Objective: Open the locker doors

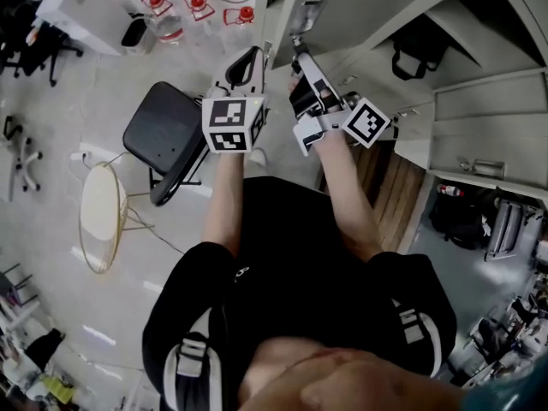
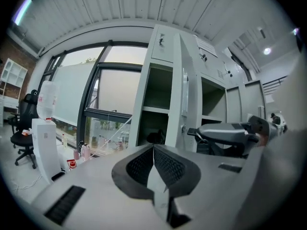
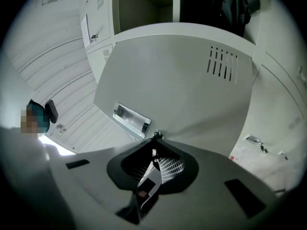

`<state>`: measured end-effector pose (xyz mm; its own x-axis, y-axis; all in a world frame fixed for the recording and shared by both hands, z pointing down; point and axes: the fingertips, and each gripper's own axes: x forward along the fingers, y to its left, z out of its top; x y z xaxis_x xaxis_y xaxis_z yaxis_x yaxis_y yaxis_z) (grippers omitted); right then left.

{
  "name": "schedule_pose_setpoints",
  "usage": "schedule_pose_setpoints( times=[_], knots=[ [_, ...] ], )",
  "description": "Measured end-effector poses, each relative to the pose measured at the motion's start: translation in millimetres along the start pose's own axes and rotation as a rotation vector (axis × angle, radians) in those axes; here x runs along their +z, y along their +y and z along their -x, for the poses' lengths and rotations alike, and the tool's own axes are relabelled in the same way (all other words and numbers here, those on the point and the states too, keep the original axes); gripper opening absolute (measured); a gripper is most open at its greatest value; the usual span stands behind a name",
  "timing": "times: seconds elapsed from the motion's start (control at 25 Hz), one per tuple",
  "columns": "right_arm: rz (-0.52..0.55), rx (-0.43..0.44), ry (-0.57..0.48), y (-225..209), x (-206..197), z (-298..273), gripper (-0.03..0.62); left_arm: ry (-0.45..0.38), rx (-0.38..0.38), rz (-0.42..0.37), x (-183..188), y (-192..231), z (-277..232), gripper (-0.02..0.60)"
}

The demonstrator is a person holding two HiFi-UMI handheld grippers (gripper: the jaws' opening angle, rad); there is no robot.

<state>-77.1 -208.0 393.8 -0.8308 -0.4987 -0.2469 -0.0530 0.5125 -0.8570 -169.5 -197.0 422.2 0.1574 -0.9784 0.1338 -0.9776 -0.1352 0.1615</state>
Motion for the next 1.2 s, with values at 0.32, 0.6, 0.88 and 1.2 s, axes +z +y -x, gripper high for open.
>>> schedule_pose_setpoints(
  times=[0.32,0.6,0.88,1.2],
  knots=[
    [-0.023,-0.006,-0.033,16.2,7.9,64.9,0.040,0.026,-0.043,-0.033,-16.6,-60.5,28.7,0.011],
    [-0.012,-0.039,-0.105,22.8,26.3,123.1,0.043,0.033,-0.115,-0.047,-23.3,-116.2,40.8,0.011],
    [0.012,-0.093,-0.197,22.0,51.4,169.3,0.048,0.038,-0.207,-0.071,-26.9,-168.7,42.8,0.011],
    [0.235,-0.222,-0.259,30.3,71.5,199.4,0.051,0.045,-0.271,-0.093,-30.5,-205.3,46.9,0.011]
  ],
)
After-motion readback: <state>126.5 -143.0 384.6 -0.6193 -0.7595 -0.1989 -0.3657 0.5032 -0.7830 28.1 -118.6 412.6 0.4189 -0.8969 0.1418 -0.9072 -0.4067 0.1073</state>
